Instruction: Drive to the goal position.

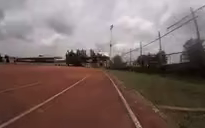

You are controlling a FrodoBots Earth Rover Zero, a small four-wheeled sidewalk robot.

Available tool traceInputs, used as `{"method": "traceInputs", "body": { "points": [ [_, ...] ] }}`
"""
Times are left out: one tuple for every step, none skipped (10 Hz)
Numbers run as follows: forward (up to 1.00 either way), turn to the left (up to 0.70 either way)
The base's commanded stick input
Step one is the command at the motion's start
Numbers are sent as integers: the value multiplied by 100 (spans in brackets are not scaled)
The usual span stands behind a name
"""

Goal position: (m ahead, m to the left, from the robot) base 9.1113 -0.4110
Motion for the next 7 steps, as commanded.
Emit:
{"method": "traceInputs", "body": {
  "points": [
    [70,-29],
    [70,-17],
    [70,-6],
    [70,-3],
    [70,0],
    [70,0],
    [70,0]
  ]
}}
